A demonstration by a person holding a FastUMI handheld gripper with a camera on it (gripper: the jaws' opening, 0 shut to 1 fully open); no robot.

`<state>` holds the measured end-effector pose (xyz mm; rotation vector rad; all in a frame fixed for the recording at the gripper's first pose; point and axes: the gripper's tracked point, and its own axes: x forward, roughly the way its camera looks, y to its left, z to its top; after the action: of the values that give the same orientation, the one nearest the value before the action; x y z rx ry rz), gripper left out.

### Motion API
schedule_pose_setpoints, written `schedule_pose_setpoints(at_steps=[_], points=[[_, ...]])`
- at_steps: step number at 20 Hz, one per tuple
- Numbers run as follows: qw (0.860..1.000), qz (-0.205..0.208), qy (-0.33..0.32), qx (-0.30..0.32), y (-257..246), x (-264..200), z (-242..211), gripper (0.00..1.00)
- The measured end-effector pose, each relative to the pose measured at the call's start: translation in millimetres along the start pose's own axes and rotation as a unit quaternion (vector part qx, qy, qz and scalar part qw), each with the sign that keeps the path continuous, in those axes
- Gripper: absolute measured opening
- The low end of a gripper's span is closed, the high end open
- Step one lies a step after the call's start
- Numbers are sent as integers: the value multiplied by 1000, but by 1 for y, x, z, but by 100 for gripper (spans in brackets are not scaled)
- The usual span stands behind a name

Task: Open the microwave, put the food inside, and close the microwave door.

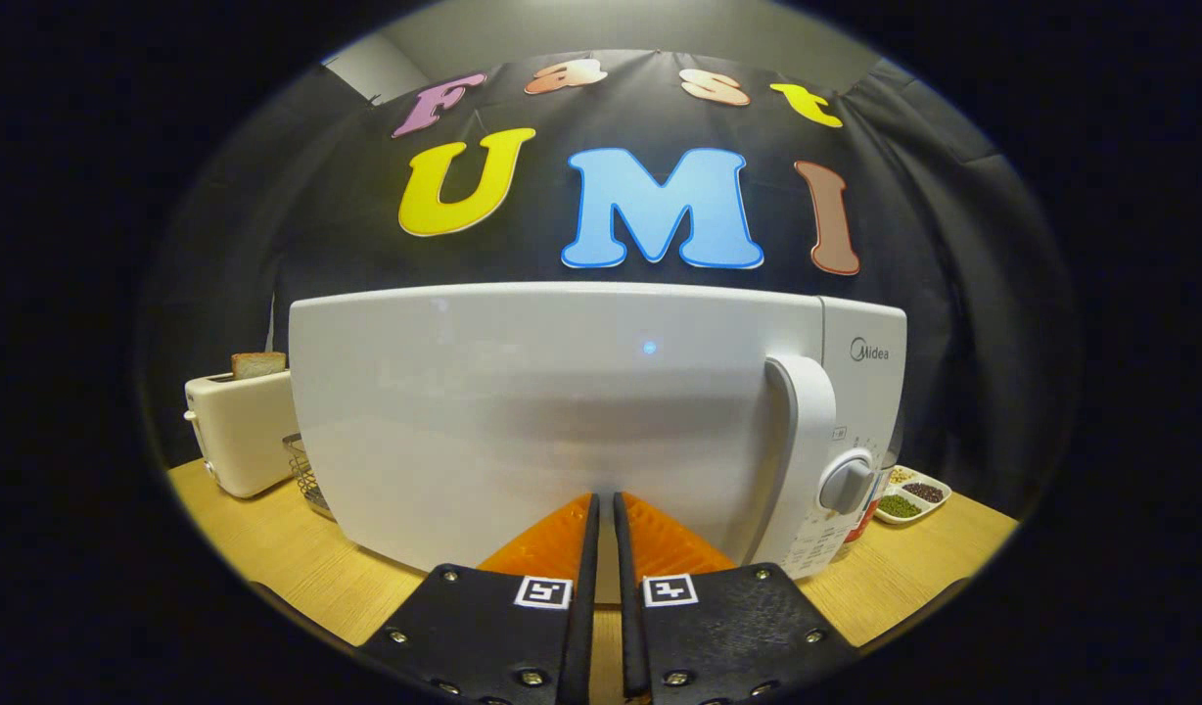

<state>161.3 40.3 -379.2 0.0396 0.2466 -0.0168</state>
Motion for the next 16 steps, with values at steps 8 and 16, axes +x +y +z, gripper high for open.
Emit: schedule_pose_setpoints(at_steps=[8, 16], points=[[999, 30, 11, 30, 4, -2, -3, 15], [997, 30, 4, 68, -10, -23, 8, 15]])
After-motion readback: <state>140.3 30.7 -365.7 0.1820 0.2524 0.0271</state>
